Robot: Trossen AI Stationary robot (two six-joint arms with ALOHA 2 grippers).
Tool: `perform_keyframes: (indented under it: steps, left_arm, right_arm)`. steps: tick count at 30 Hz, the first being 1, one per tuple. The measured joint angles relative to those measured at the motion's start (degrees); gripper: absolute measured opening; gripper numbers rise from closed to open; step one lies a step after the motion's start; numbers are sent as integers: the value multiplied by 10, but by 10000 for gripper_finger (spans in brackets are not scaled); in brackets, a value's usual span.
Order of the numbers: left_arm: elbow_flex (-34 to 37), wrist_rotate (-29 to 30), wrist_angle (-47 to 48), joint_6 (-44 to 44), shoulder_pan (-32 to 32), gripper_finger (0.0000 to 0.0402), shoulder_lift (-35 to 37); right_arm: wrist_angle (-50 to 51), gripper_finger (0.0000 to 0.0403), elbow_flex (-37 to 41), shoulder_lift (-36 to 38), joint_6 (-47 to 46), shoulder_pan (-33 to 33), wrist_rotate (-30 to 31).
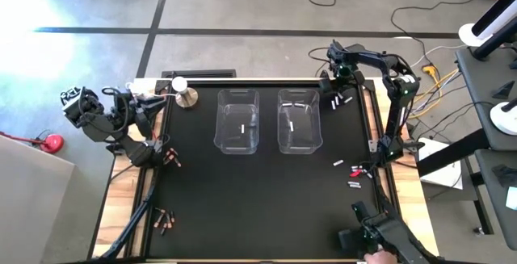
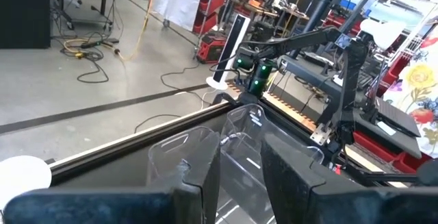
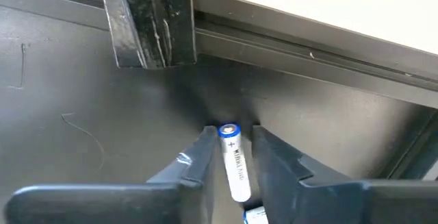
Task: Sort batteries
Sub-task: Put the white battery into the right transparent bin
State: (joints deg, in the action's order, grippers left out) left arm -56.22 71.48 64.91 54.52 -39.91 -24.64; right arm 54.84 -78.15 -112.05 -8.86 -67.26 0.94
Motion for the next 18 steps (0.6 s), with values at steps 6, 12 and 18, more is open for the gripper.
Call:
perform_keyframes:
  steps: [6,12,18]
  left_arm:
    - [0,0,0,0,0,87,0]
    - [0,-4,-3,0,0,87,0]
    - [0,-4,-2,-2,0,87,0]
  right_arm:
    - [-3,30,5,0,-29,0,3]
    - [-19,24,11,25,-17,1,7]
    - [-32,22,9,117,20,16,11]
